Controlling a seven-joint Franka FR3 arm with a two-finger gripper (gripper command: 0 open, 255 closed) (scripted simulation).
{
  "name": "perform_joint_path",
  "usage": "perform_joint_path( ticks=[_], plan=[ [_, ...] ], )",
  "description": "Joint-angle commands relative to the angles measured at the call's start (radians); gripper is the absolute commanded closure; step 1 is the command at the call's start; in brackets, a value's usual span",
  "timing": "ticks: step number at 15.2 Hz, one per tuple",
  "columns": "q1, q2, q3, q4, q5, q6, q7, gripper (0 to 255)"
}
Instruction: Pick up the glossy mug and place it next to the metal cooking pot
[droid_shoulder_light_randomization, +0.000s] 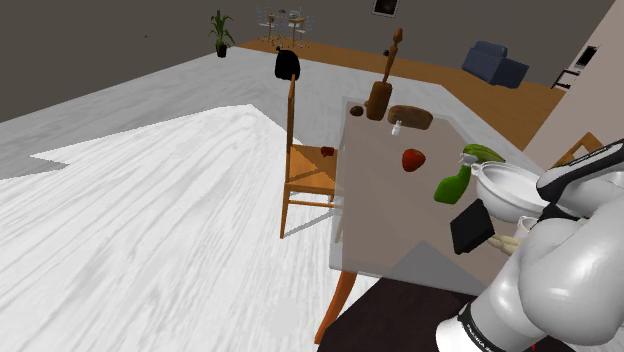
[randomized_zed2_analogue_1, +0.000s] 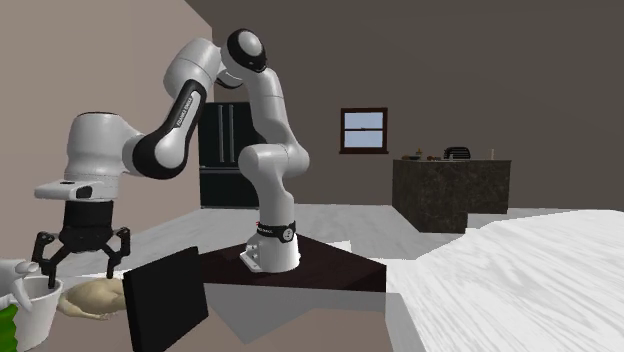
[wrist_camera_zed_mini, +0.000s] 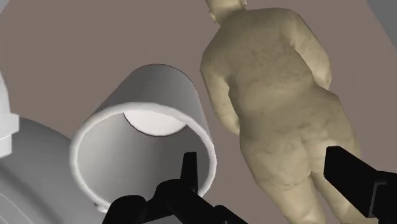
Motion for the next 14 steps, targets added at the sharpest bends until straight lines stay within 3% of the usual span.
perform_joint_path(
  ticks=[1, 2, 4, 5, 6, 14],
  plan=[
    [-0.034, 0.007, 0.037, -0.018, 0.014, -0.082, -0.009, 0],
    [0.048, -0.008, -0.048, 0.027, -0.001, -0.106, -0.003, 0],
    [-0.281, 0.032, 0.297, 0.026, 0.096, -0.167, -0.072, 0],
    [-0.432, 0.012, 0.45, 0.031, 0.085, -0.207, -0.063, 0],
    [-0.48, -0.037, 0.497, 0.039, 0.026, -0.247, -0.02, 0],
    [-0.467, -0.047, 0.483, 0.04, 0.008, -0.251, -0.007, 0]
  ],
)
